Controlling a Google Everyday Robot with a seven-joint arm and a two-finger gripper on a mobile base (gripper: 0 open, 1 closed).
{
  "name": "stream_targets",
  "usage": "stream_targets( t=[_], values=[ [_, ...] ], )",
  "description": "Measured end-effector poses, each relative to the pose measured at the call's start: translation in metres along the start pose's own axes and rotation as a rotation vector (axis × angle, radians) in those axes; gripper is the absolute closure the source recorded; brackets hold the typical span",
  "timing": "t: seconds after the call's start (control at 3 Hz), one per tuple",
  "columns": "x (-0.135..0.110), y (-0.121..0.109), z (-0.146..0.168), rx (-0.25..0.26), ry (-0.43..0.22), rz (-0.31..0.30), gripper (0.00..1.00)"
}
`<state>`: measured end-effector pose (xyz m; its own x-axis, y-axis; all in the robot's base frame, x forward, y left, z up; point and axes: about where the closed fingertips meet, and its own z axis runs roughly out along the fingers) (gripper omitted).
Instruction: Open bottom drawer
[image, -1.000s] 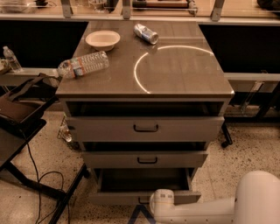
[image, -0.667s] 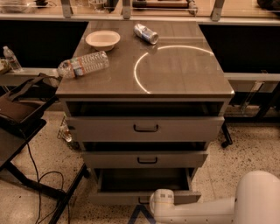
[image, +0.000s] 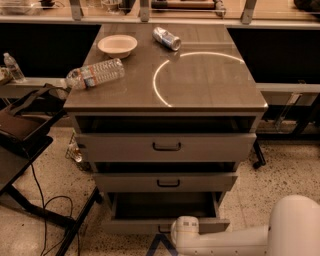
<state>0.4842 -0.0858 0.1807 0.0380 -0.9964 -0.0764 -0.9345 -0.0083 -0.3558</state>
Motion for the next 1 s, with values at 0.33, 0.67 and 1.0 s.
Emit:
stream_targets(
  t=[0.33, 0.67, 1.0],
  values=[
    [0.0000, 0.0000, 0.0000, 0.000, 0.000, 0.000, 1.00],
    [0.0000, 0.0000, 0.0000, 0.000, 0.000, 0.000, 0.84],
    [0.0000, 0.0001, 0.0000, 0.000, 0.000, 0.000, 0.60]
  ],
)
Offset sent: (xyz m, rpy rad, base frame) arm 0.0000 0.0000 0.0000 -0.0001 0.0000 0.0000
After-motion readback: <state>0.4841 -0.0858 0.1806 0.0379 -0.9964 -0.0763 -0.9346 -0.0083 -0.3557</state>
